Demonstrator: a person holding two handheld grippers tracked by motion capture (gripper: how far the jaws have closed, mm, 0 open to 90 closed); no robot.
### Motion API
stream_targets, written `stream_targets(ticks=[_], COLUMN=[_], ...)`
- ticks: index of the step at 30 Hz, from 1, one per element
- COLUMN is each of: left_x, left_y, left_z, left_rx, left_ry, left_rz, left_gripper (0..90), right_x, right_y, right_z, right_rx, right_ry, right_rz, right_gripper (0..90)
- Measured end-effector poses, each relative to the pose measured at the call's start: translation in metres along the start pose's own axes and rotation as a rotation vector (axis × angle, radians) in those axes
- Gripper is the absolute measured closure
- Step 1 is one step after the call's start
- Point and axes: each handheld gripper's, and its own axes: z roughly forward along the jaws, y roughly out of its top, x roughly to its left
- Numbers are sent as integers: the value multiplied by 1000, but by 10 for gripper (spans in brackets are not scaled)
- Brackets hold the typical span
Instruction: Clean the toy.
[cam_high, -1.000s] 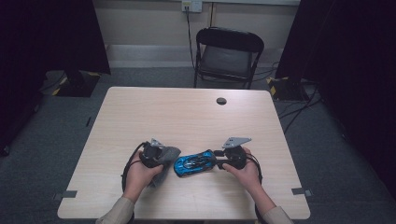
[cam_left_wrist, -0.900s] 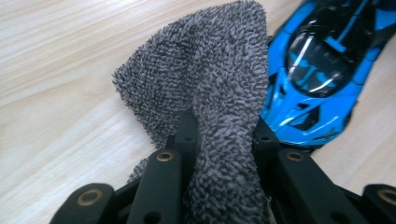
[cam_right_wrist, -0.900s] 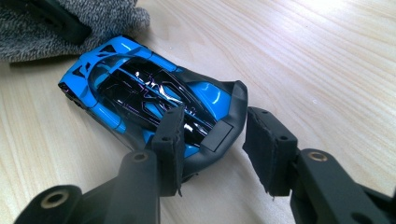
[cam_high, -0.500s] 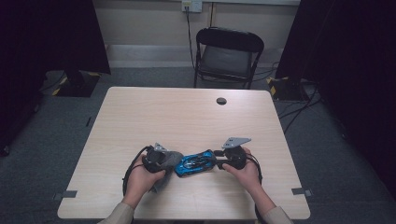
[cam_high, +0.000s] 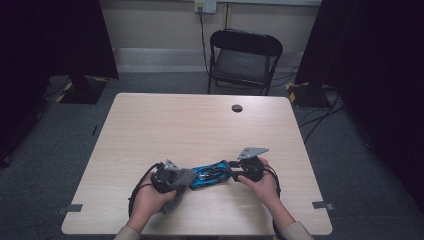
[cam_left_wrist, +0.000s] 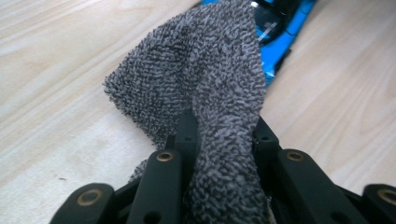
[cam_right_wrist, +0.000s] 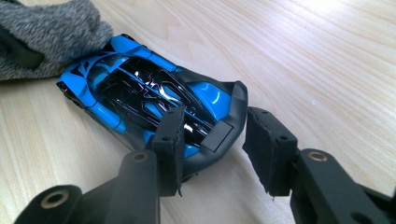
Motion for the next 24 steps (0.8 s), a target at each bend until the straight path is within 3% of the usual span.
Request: stream_targets(ticks=[7,15,19,24], left_x=[-12,-17,-17,-13], left_y=[0,-1,0,2], left_z=[-1,-2,-3,-7], left_rx=[12,12,13,-1], left_ry=[-29,-55,-59,-44], left_rz=[34,37,40,37], left_gripper=[714,715,715,715], right_x=[1,0,0,1], right_y=[0,-1,0,0], right_z=[0,0,0,-1], right_rx=[-5,-6,-2,6], right_ry=[-3,-3,-8,-24], right_rz=[3,6,13,29], right_gripper=[579,572,552,463])
